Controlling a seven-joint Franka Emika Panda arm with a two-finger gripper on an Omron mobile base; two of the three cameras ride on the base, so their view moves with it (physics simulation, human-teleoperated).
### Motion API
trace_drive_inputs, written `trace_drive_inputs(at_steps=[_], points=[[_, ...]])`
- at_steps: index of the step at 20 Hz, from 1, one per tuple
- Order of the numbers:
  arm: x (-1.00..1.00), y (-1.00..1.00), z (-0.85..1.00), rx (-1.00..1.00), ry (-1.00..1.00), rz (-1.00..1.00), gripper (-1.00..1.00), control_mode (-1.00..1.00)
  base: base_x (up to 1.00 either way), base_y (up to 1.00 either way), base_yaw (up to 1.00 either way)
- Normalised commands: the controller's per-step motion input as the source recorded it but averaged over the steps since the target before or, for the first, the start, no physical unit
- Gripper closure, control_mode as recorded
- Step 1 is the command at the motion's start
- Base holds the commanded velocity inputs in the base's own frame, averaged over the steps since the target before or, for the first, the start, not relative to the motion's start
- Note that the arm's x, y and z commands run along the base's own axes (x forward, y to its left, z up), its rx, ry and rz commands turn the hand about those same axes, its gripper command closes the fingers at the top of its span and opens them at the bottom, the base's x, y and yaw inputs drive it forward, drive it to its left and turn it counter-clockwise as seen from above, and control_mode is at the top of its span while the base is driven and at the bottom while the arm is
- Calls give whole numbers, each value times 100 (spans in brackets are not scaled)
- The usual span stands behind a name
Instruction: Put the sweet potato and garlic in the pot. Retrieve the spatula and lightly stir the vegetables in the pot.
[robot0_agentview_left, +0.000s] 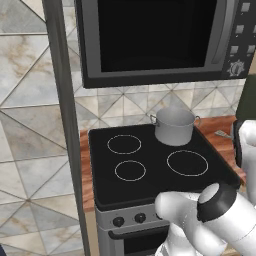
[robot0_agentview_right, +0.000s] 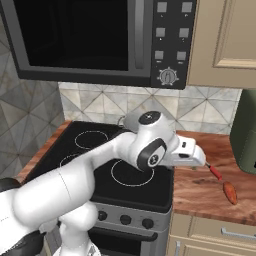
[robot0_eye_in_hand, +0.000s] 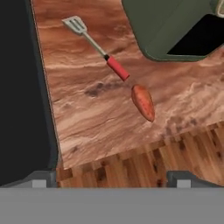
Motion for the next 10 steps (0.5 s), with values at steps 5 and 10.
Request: trace_drive_inputs(at_steps=[5,10], points=[[-27,-44,-26,0,0,21,-100,-100,0,0,0],[0,-46,-22,0,11,14,-100,-100,0,0,0]])
